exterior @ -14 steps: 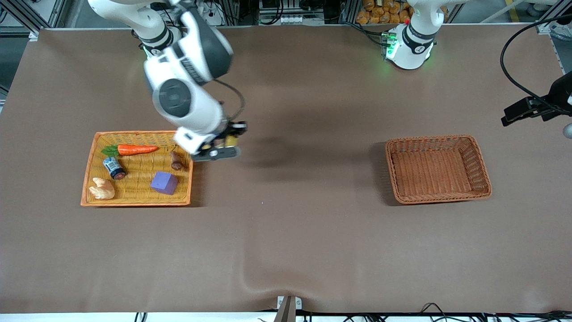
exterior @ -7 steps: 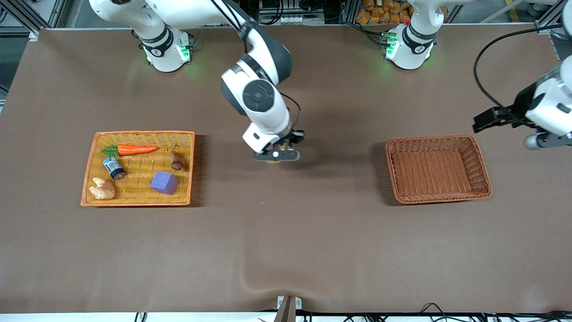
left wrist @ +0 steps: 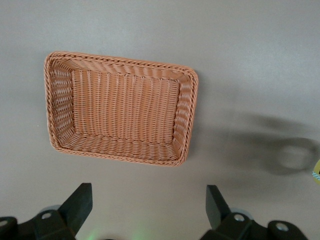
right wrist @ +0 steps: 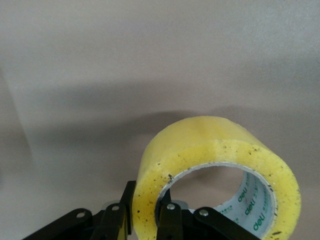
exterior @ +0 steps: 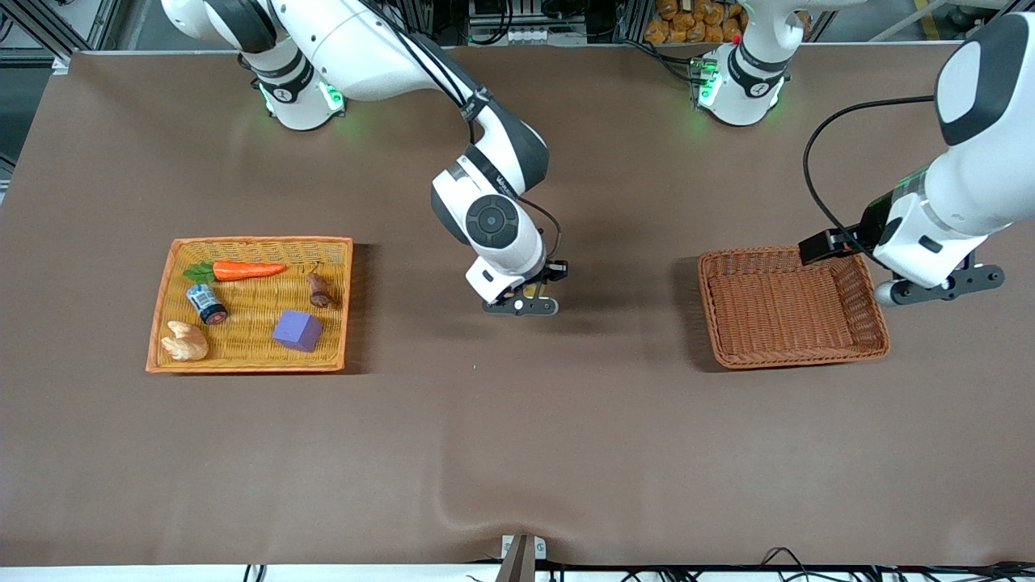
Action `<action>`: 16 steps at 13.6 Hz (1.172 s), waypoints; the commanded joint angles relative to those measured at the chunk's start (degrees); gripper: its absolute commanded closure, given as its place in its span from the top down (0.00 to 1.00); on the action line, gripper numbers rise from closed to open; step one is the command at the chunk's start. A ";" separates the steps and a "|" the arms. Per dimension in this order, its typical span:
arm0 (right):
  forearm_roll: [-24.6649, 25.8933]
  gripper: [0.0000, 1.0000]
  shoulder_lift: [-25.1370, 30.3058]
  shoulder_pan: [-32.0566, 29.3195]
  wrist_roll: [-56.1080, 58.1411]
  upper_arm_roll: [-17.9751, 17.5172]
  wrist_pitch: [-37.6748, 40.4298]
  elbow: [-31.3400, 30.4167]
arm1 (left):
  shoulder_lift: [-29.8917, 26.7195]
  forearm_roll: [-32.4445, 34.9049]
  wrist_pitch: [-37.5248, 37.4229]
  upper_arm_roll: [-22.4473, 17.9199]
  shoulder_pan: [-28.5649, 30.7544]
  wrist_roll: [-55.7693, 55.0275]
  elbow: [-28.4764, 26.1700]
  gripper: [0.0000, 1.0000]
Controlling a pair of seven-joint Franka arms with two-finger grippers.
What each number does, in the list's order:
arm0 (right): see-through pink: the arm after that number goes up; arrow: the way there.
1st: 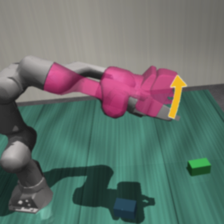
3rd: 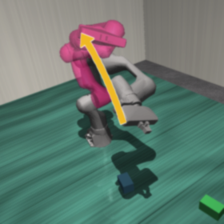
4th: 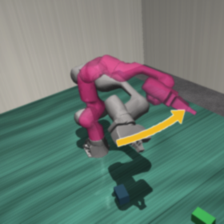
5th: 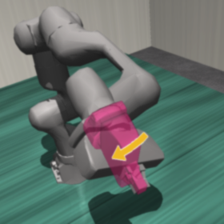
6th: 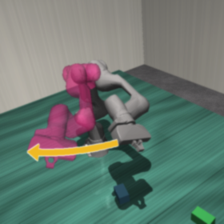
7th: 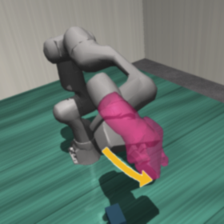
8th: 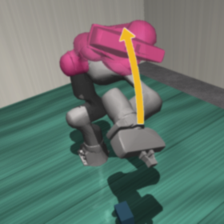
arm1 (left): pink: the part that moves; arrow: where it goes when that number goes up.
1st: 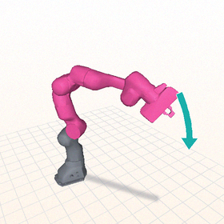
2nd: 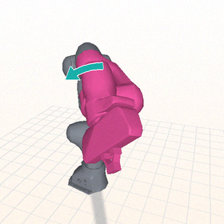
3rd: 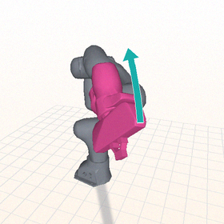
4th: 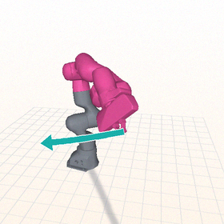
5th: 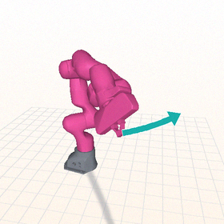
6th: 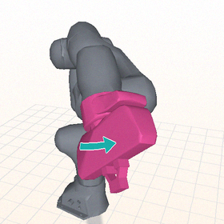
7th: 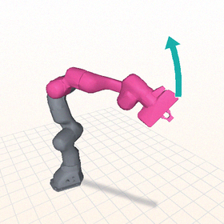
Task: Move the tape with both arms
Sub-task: 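Set the tape on the table with the right gripper while the left gripper approaches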
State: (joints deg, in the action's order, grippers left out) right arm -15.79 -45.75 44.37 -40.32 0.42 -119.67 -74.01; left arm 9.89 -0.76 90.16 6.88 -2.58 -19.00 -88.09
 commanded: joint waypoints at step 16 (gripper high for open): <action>0.24 1.00 -1.20 -0.59 -1.25 0.29 2.42 3.00 | 3.90 -2.40 0.10 0.94 -4.44 -7.08 2.84 1.00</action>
State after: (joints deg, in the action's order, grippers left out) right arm -15.70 -49.31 44.43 -40.35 0.71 -119.44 -71.44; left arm 10.79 -1.87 90.13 7.25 -3.88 -21.94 -86.62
